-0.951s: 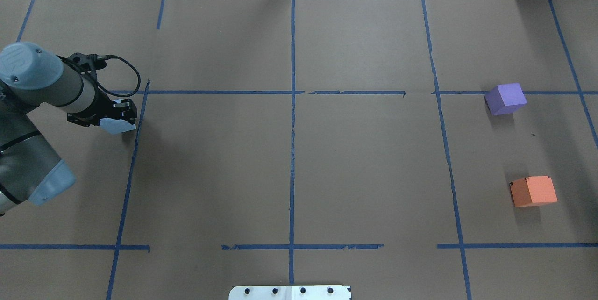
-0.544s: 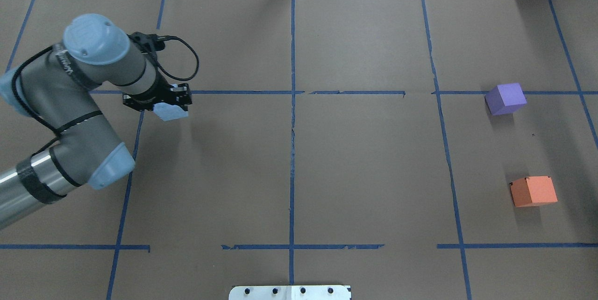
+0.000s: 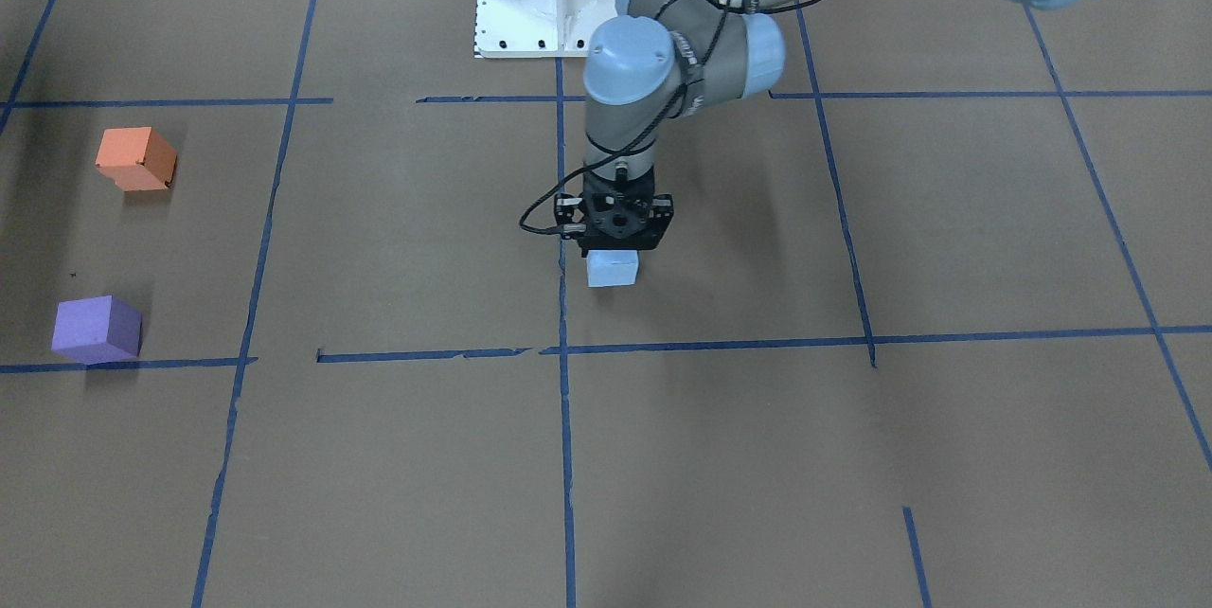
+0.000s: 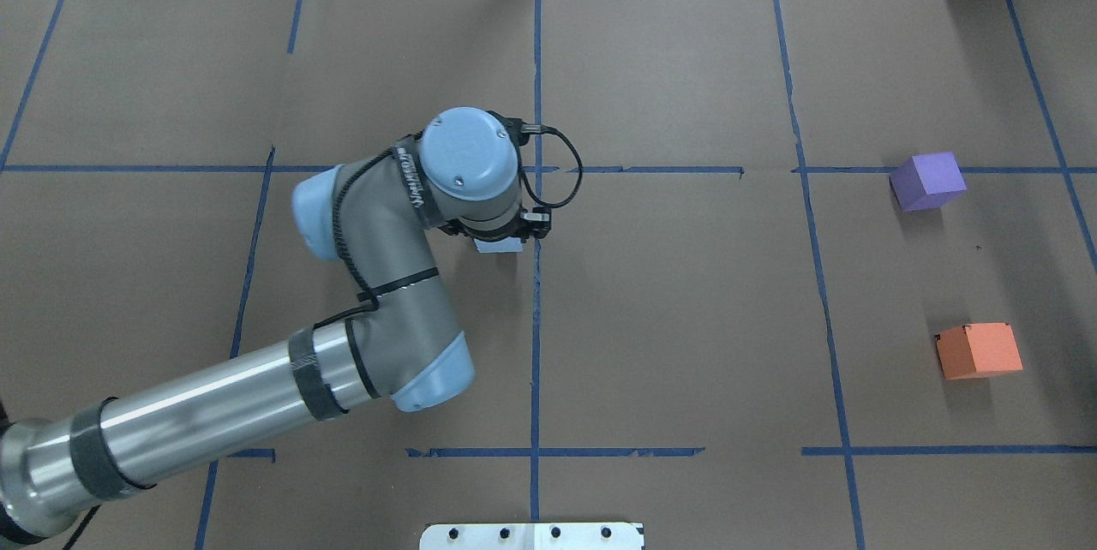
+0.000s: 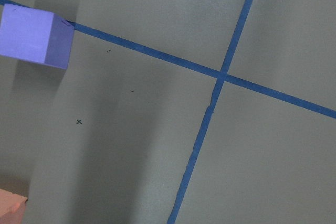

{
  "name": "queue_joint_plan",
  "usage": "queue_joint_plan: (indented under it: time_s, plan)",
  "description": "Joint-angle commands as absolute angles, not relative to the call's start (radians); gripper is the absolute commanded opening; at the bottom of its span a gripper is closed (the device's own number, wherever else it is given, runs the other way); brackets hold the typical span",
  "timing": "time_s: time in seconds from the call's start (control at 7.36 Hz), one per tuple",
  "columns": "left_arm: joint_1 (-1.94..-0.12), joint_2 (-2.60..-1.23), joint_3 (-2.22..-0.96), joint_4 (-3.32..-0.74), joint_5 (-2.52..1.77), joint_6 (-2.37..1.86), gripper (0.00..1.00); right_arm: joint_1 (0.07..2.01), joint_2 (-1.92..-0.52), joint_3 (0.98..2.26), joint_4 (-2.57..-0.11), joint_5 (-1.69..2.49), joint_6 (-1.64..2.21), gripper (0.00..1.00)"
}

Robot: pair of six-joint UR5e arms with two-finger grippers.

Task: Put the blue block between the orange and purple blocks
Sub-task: 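Carry the light blue cube with the left gripper to the table center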

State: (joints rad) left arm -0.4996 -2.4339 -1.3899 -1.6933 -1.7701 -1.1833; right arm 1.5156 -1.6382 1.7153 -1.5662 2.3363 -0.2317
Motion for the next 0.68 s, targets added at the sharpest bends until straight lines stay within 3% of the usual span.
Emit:
queue_joint_plan:
  time_s: [0.0, 0.27, 0.54]
  plan:
    - [-0.462, -2.508, -1.305, -1.697, -1.746, -1.183, 0.96, 1.516, -1.638, 1.717, -1.566, 2.336, -0.232, 1.00]
    - [-0.480, -2.502, -1.330, -1.687, -1.753, -1.183, 1.00, 1.516, -1.638, 1.717, -1.566, 2.336, -0.232, 1.00]
    - [-0.634, -2.436, -1.507, -1.535, -1.936, -1.137, 1.00, 1.516, -1.635, 1.717, -1.566, 2.336, -0.232, 1.00]
